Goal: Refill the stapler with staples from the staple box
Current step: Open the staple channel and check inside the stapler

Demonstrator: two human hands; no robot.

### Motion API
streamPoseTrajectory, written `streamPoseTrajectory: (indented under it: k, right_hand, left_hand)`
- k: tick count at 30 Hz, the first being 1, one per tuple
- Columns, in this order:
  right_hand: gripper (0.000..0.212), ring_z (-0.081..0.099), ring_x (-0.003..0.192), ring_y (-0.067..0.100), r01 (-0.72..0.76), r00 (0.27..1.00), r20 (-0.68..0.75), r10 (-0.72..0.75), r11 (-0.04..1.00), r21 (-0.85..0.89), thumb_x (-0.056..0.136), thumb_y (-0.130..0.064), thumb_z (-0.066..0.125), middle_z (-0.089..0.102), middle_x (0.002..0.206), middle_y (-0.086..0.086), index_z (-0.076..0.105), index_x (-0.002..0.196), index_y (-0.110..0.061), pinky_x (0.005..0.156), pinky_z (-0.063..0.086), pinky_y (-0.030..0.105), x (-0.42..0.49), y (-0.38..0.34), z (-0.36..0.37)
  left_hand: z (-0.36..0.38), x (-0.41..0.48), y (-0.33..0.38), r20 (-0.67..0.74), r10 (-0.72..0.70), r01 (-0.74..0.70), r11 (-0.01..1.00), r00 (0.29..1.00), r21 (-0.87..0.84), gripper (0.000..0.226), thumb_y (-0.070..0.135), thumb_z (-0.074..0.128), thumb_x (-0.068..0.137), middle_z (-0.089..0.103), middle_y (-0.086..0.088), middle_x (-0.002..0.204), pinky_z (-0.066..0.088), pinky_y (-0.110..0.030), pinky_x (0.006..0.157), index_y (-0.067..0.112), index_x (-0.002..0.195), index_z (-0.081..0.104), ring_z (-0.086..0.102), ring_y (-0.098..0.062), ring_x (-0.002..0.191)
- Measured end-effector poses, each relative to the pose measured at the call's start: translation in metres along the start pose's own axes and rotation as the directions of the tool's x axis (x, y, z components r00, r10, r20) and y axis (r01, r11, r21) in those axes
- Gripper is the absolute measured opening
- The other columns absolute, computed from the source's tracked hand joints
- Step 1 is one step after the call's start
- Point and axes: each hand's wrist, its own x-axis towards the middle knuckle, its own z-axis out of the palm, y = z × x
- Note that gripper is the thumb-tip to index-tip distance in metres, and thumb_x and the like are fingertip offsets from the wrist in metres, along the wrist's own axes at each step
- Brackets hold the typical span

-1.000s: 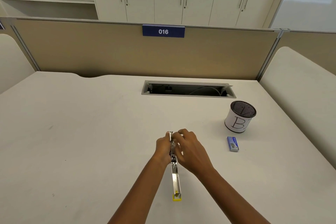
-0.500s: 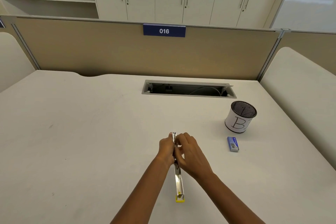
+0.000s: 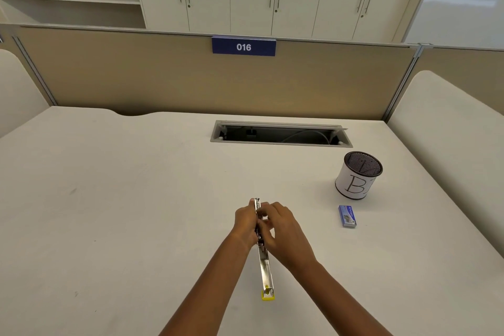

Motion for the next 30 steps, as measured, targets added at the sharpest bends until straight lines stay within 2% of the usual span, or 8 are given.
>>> streamPoseTrajectory:
  k: [4, 8, 12, 15, 20, 24, 28, 30]
  right_hand:
    - [0.018, 0.053, 0.097, 0.018, -0.016, 1.0, 0.003, 0.016, 0.996, 0.091, 0.088, -0.013, 0.052, 0.061, 0.103, 0.001, 0.054, 0.105, -0.012, 0.082, 0.044, 0.023, -0.005, -0.002, -0.001]
    - [0.015, 0.051, 0.086, 0.014, 0.093, 0.993, -0.071, -0.09, 0.995, 0.03, 0.086, -0.009, 0.055, 0.064, 0.092, 0.009, 0.058, 0.1, -0.006, 0.075, 0.041, 0.024, -0.015, -0.01, 0.005]
    - [0.014, 0.047, 0.083, 0.007, 0.098, 0.988, -0.127, -0.082, 0.988, 0.121, 0.083, -0.011, 0.058, 0.064, 0.089, 0.007, 0.059, 0.096, -0.005, 0.077, 0.04, 0.015, -0.02, -0.013, 0.006]
    - [0.014, 0.055, 0.083, 0.006, -0.045, 0.992, -0.1, 0.082, 0.944, 0.327, 0.088, -0.021, 0.053, 0.065, 0.086, 0.002, 0.061, 0.092, -0.01, 0.075, 0.042, 0.01, -0.019, -0.014, 0.004]
    - [0.013, 0.058, 0.069, 0.012, -0.426, 0.879, 0.096, 0.468, 0.677, 0.6, 0.087, -0.012, 0.057, 0.061, 0.07, -0.004, 0.059, 0.075, -0.017, 0.062, 0.045, 0.015, -0.006, -0.011, 0.005]
    - [0.013, 0.057, 0.079, 0.015, -0.599, 0.789, 0.274, 0.549, 0.591, 0.54, 0.084, -0.016, 0.058, 0.059, 0.084, -0.002, 0.054, 0.096, -0.015, 0.067, 0.046, 0.022, -0.004, -0.002, 0.004]
    - [0.005, 0.059, 0.07, 0.017, -0.712, 0.699, 0.457, 0.55, 0.471, 0.521, 0.086, -0.015, 0.055, 0.061, 0.076, 0.004, 0.058, 0.084, -0.011, 0.065, 0.049, 0.026, -0.001, 0.002, -0.002]
    - [0.008, 0.061, 0.067, 0.019, -0.708, 0.701, 0.451, 0.552, 0.461, 0.535, 0.085, -0.011, 0.057, 0.063, 0.074, 0.007, 0.059, 0.077, -0.011, 0.063, 0.05, 0.026, 0.002, 0.006, -0.004]
  left_hand:
    - [-0.003, 0.008, 0.0, -0.038, 0.028, -0.027, 0.999, 0.999, 0.028, 0.037, 0.016, 0.041, 0.097, 0.061, -0.01, 0.055, 0.056, -0.025, 0.045, 0.003, 0.066, 0.056, 0.06, -0.019, 0.049]
    - [-0.006, 0.014, 0.004, 0.016, 0.02, -0.02, 1.0, 1.0, 0.018, 0.036, 0.025, 0.031, 0.1, 0.067, -0.014, 0.083, 0.056, -0.027, 0.057, 0.003, 0.086, 0.055, 0.065, -0.021, 0.06]
    - [-0.006, 0.016, 0.007, 0.074, 0.004, -0.003, 1.0, 0.997, -0.006, 0.04, 0.029, 0.026, 0.101, 0.062, -0.018, 0.102, 0.05, -0.035, 0.065, 0.004, 0.084, 0.054, 0.067, -0.027, 0.063]
    - [-0.006, 0.016, 0.005, 0.082, 0.01, -0.006, 0.999, 0.997, -0.051, 0.041, 0.03, 0.024, 0.101, 0.065, -0.016, 0.093, 0.051, -0.037, 0.063, 0.001, 0.095, 0.051, 0.063, -0.032, 0.076]
    - [-0.002, 0.017, -0.001, 0.15, 0.033, -0.008, 0.986, 0.988, -0.165, 0.044, 0.032, 0.021, 0.101, 0.058, -0.021, 0.109, 0.04, -0.048, 0.092, 0.004, 0.083, 0.05, 0.048, -0.041, 0.123]
    - [-0.002, 0.018, -0.004, 0.179, 0.101, -0.059, 0.973, 0.979, -0.223, 0.044, 0.033, 0.02, 0.101, 0.059, -0.018, 0.115, 0.031, -0.043, 0.107, 0.009, 0.082, 0.053, 0.044, -0.037, 0.128]
    - [-0.005, 0.019, -0.005, 0.217, 0.145, -0.09, 0.965, 0.965, -0.246, 0.044, 0.035, 0.02, 0.1, 0.062, -0.01, 0.112, 0.025, -0.041, 0.112, 0.013, 0.085, 0.056, 0.042, -0.033, 0.131]
    - [-0.007, 0.019, -0.007, 0.252, 0.148, -0.069, 0.952, 0.956, -0.297, 0.043, 0.035, 0.023, 0.1, 0.073, -0.006, 0.094, 0.024, -0.041, 0.112, 0.013, 0.087, 0.057, 0.044, -0.032, 0.128]
